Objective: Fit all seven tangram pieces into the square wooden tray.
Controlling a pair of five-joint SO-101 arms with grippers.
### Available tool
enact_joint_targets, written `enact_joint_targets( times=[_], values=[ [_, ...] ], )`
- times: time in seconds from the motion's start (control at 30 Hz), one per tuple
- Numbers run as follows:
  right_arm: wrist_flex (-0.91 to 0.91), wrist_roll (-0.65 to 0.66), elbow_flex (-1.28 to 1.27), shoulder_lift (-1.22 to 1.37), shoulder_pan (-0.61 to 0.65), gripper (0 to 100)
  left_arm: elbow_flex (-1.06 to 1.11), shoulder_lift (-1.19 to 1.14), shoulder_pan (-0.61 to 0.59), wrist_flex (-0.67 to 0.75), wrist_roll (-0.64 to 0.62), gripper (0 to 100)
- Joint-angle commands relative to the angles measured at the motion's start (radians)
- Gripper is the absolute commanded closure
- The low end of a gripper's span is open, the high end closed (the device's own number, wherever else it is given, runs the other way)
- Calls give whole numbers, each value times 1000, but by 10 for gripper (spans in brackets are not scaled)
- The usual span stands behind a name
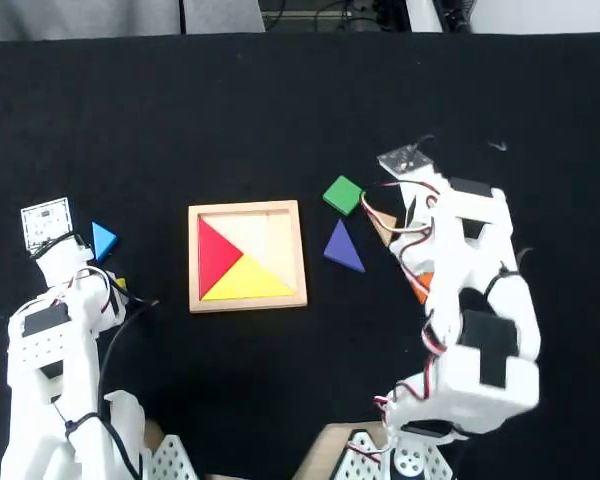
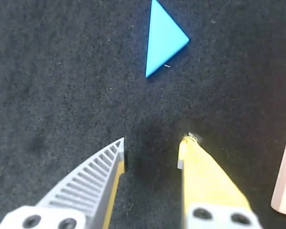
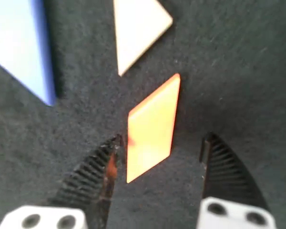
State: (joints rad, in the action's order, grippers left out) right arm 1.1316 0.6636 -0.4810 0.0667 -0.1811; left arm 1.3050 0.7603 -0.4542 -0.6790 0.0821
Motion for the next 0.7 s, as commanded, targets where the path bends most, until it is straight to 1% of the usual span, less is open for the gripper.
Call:
enact_joint_targets(
  times=[0.0,0.07,0.17,0.33,0.67],
  values=[
    [17,17,-13,-90,68,744,-5,20,10,14,-5,809],
    [17,35,-21,-70,89,744,-5,20,10,14,-5,809],
    [8,37,-5,1,89,744,-5,20,10,14,-5,809],
    [9,40,51,111,41,744,-5,18,10,14,-5,809],
    [-9,41,58,120,25,745,-5,18,10,14,-5,809]
  ],
)
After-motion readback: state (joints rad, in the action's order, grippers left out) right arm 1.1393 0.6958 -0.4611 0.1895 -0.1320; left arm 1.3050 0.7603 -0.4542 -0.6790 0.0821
